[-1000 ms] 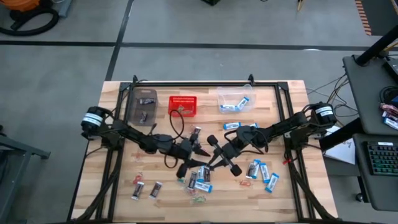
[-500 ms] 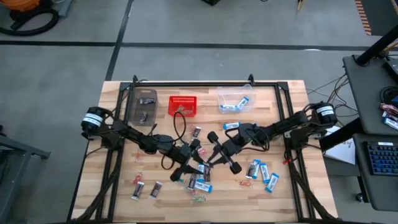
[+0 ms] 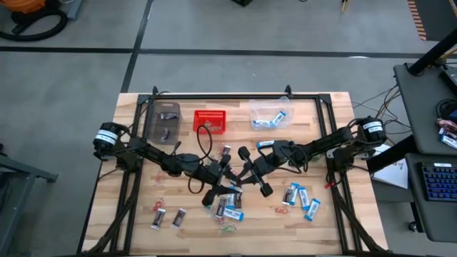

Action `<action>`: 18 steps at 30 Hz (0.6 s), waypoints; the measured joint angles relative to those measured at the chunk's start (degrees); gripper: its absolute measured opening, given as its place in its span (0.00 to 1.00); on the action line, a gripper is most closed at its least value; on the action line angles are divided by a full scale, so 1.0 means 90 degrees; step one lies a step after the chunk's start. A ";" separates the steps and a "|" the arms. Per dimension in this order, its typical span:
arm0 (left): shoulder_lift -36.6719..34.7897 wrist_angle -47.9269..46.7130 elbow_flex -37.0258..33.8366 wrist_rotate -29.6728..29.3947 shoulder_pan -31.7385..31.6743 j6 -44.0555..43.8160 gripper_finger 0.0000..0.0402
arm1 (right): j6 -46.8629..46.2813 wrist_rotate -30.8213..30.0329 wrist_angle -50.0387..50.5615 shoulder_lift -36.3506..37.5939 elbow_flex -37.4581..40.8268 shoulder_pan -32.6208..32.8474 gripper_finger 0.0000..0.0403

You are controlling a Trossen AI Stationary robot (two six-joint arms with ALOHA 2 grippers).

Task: Sort candy
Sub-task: Put the brown chocolate into the black bin

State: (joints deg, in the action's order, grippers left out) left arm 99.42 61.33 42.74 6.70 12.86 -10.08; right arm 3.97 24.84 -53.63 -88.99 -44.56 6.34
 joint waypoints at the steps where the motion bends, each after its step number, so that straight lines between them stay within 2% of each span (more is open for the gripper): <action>1: 0.0000 -0.0001 -0.0002 -0.0046 0.0000 -0.0006 0.40 | 0.0000 -0.0001 0.0008 -0.0001 0.0000 0.0001 0.06; 5: -0.0002 -0.0213 -0.0017 -0.0268 0.0000 -0.0080 0.35 | -0.0006 -0.0065 0.0005 -0.0001 0.0000 -0.0001 0.06; 8: -0.0002 -0.0282 -0.0017 -0.0387 0.0000 -0.0227 0.27 | -0.0156 -0.0295 0.0028 -0.0001 0.0000 -0.0001 0.10; 14: -0.0013 -0.0518 -0.0019 -0.0405 -0.0023 -0.0287 0.04 | -0.0226 -0.0308 0.0064 0.0001 -0.0001 -0.0009 0.26; 18: -0.0072 -0.0820 -0.0022 -0.0412 -0.0024 -0.0349 0.03 | -0.0228 -0.0308 0.0136 0.0038 -0.0002 -0.0031 0.36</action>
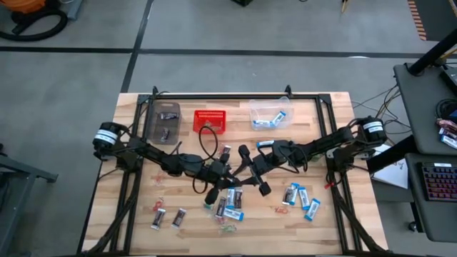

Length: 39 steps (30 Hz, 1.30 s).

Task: Sort candy
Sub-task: Put the brown chocolate into the black bin

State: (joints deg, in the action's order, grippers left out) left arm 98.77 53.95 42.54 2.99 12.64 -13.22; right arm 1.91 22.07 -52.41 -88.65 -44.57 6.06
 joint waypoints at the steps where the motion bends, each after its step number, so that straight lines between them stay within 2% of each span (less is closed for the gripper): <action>1: -0.0049 -0.0158 0.0000 -0.0016 -0.0005 -0.0056 0.03 | -0.0019 -0.0001 0.0040 0.0019 -0.0001 -0.0013 0.38; 7: -0.0920 -0.2206 -0.0005 -0.0616 -0.0012 -0.0491 0.00 | -0.0223 -0.0308 0.0935 0.0391 -0.0001 -0.0136 0.46; 13: -0.2447 -0.5229 -0.0005 -0.1677 -0.0088 -0.1154 0.00 | -0.0224 -0.1738 0.2179 0.0940 -0.0003 -0.0134 0.48; 18: -0.3756 -0.8268 -0.0002 -0.3152 -0.0424 -0.2362 0.00 | -0.0248 -0.2140 0.2716 0.1197 -0.0003 -0.0137 0.48; 22: -0.4417 -1.0532 -0.0003 -0.3864 -0.1034 -0.3713 0.00 | -0.0261 -0.2128 0.2903 0.1198 -0.0003 -0.0133 0.48; 24: -0.4561 -1.1431 -0.0003 -0.4007 -0.1405 -0.4254 0.00 | -0.0262 -0.2130 0.2902 0.1152 -0.0003 -0.0135 0.48; 27: -0.4615 -1.2126 -0.0005 -0.3961 -0.2011 -0.4544 0.00 | -0.0263 -0.2138 0.2929 0.1069 -0.0003 -0.0135 0.48; 31: -0.4473 -1.2312 -0.0005 -0.3554 -0.2633 -0.4321 0.00 | -0.0412 -0.2135 0.2952 0.1035 -0.0003 -0.0135 0.48; 39: -0.4090 -1.2620 -0.0005 -0.3435 -0.3020 -0.3867 0.00 | -0.0710 -0.2138 0.3185 0.1060 -0.0003 -0.0135 0.47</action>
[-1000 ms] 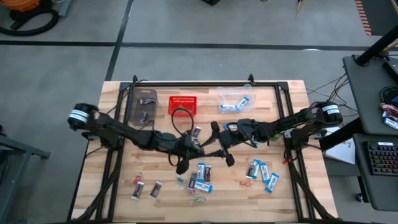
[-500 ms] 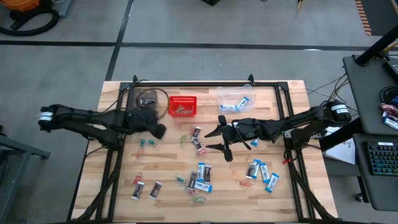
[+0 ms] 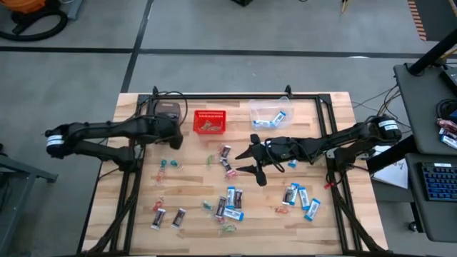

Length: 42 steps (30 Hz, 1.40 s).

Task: Sort candy
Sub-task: Put the brown chocolate into the black bin

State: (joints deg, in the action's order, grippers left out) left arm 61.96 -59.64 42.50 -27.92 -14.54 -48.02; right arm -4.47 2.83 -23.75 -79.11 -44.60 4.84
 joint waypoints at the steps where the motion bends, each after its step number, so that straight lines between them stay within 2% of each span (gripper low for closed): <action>1: 0.0028 -0.0004 0.0000 0.0000 0.0002 0.0031 0.01 | -0.0007 0.0000 0.0023 0.0000 0.0000 0.0000 0.48; 5: 0.0088 -0.0042 0.0000 0.0001 0.0002 0.0170 0.06 | -0.0062 0.0000 0.0119 0.0013 0.0000 0.0000 0.47; 12: 0.0087 -0.0161 0.0007 0.0056 0.0004 0.0259 0.23 | -0.0231 -0.0001 0.0109 0.0028 0.0000 0.0000 0.48; 15: 0.0087 -0.0153 0.0125 0.0251 0.0021 0.0261 0.28 | -0.0282 -0.0002 0.0121 0.0042 0.0000 0.0000 0.47; 21: 0.0077 0.0015 0.0422 0.0328 0.0174 0.0466 0.31 | -0.0414 0.0000 0.0204 0.0066 0.0000 0.0000 0.47; 24: 0.0070 0.0857 0.0430 0.0360 0.0559 0.1343 0.31 | -0.0521 0.0000 0.0452 0.0068 0.0000 0.0000 0.48; 30: 0.0143 0.2326 0.0164 0.0369 0.0955 0.3826 0.31 | -0.0519 0.0000 0.0821 0.0068 0.0000 0.0000 0.48; 38: 0.0660 0.2663 0.0117 0.0276 0.0598 0.5550 0.31 | -0.0431 0.0002 0.0813 0.0068 0.0000 0.0000 0.48; 42: 0.0865 0.2821 0.0104 0.0356 0.0403 0.6007 0.31 | -0.0353 0.0002 0.0852 0.0068 0.0000 0.0000 0.48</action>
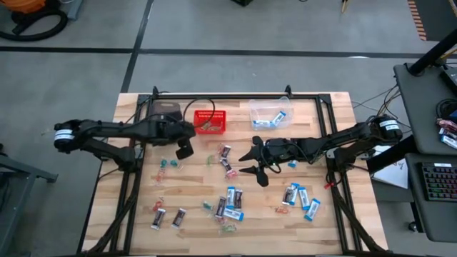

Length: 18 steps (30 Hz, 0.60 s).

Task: Sort candy
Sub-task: Put the brown chocolate into the black bin

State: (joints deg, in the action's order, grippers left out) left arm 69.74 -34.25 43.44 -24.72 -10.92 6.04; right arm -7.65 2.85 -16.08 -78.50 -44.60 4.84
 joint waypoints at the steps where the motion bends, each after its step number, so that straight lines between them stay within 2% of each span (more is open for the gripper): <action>1: 0.0045 -0.0022 0.0000 0.0020 -0.0065 0.0059 0.31 | 0.0026 0.0000 0.0022 0.0000 0.0000 0.0000 0.48; 9: 0.0387 0.0138 -0.0010 0.0362 -0.0743 0.0397 0.31 | 0.0113 0.0000 0.0323 0.0000 0.0000 0.0000 0.48; 18: 0.0955 0.0375 -0.0012 0.0363 -0.1134 0.0556 0.31 | 0.0206 0.0000 0.0425 0.0000 0.0000 0.0000 0.48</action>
State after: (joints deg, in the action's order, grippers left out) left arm 78.34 -30.87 43.33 -21.45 -21.12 11.05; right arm -5.79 2.85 -12.26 -78.50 -44.60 4.84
